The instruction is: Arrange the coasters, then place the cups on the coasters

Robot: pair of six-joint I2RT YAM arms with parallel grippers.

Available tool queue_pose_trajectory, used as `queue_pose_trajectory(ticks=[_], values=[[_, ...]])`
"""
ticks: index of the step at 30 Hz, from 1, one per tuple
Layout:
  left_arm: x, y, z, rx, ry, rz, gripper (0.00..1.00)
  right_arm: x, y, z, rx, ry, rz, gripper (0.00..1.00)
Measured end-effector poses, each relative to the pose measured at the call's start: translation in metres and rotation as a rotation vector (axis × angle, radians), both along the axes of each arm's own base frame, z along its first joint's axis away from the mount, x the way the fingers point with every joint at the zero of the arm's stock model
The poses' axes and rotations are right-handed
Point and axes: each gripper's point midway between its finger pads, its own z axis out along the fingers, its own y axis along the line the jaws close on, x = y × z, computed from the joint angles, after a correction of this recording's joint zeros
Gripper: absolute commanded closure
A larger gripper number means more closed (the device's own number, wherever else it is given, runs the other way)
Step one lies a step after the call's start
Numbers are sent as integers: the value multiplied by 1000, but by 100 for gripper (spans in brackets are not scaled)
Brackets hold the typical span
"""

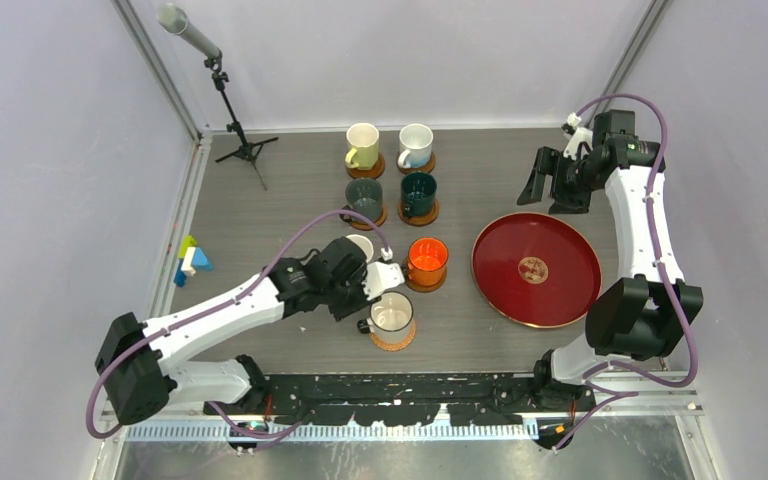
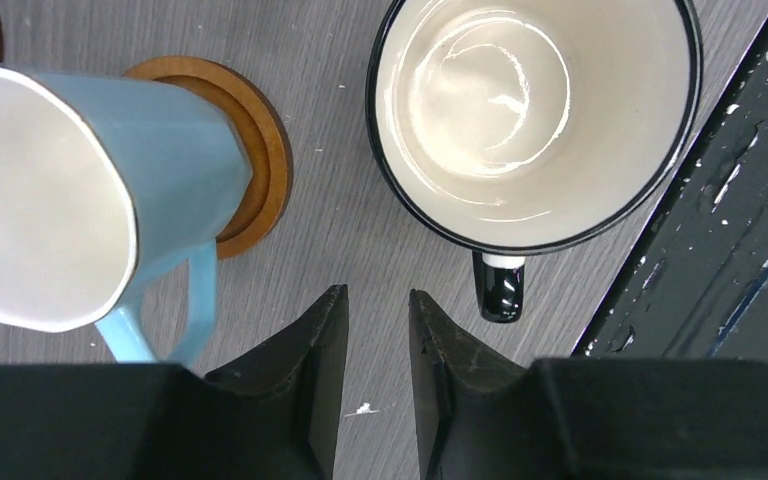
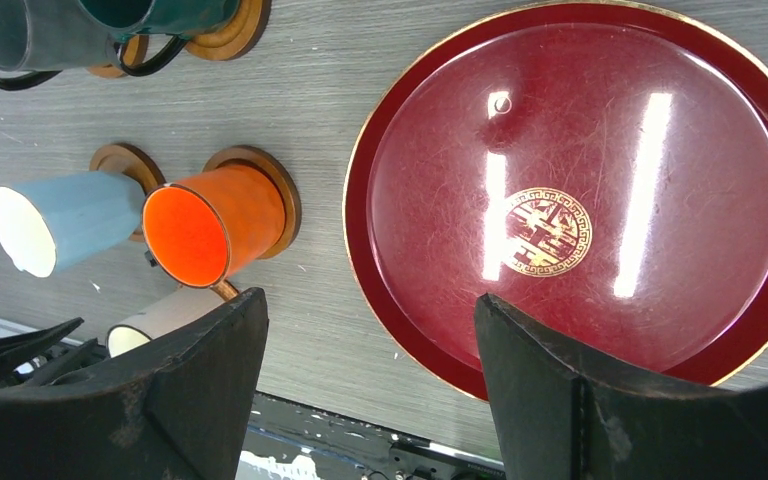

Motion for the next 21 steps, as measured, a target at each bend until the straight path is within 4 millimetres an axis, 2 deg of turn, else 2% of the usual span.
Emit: queue_pose_trajectory(ticks=[8, 14, 21], values=[[-8, -5, -10, 14, 49, -29, 56, -1, -2, -1, -19, -2, 21, 20], [-20, -11, -13, 6, 80, -58, 52, -2, -2, -2, -21, -1, 27, 20], [-26, -13, -13, -2, 93, -70, 46, -4, -2, -6, -25, 7, 38, 20]])
